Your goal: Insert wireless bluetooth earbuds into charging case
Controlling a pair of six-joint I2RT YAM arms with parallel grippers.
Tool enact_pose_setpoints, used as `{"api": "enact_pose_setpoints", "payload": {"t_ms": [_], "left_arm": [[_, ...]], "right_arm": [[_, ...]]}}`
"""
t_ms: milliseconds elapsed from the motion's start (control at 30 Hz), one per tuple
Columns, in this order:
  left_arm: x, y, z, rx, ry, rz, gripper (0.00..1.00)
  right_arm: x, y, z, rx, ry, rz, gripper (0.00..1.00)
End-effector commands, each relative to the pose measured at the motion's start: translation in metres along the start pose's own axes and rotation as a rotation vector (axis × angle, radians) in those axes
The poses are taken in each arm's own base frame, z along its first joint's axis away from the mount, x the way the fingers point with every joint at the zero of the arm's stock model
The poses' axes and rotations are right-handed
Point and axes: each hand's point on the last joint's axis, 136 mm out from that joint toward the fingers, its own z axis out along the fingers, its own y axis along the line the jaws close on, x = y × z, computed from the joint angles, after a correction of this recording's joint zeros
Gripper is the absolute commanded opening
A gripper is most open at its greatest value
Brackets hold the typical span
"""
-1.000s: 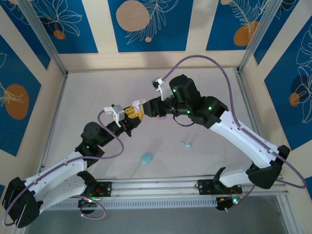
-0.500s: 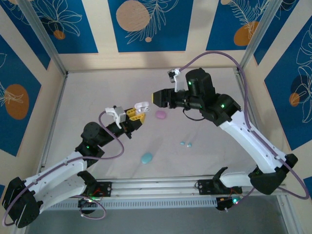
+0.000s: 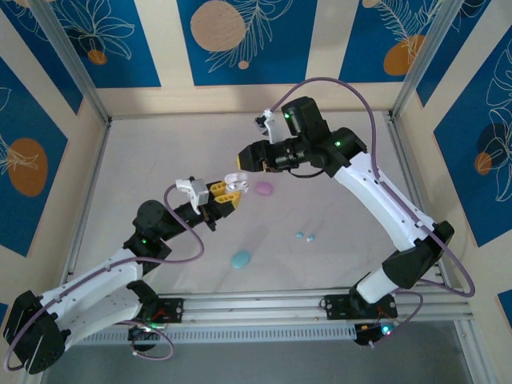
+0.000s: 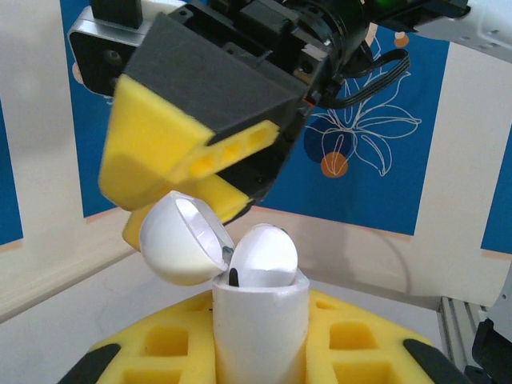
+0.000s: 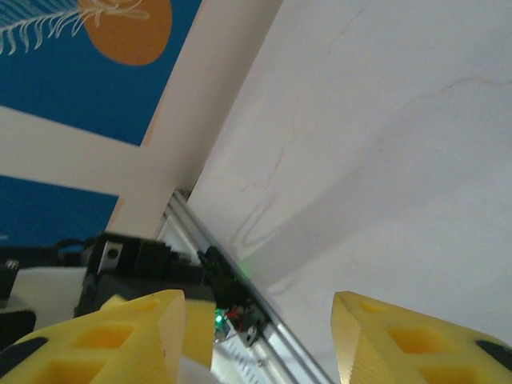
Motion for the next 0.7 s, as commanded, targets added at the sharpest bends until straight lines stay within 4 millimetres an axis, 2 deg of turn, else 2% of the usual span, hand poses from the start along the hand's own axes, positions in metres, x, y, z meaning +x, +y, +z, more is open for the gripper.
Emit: {"api": "enact_pose_setpoints", "payload": {"t_ms": [0, 300, 500, 667], "left_arm": [[-0.023, -0.004, 0.001, 0.006, -0.063, 0.028, 0.22], [-0.021, 0.005, 0.002, -0.042, -0.061, 0.016, 0.22], [-0.021, 0.006, 0.004, -0.041, -0.056, 0.002, 0.22], [-0.023, -0.003, 0.007, 0.016, -0.060, 0.016, 0.22]], "right_arm": [[0.015, 0.022, -0.013, -0.106, 0.063, -0.038, 0.50], [0.031, 0.024, -0.027, -0.171, 0.066, -0.024, 0.45], [0.038, 0.018, -0.032, -0.166, 0.050, -0.014, 0.45], [0.018, -0.013, -0.037, -0.037, -0.060, 0.081, 0.48]]}}
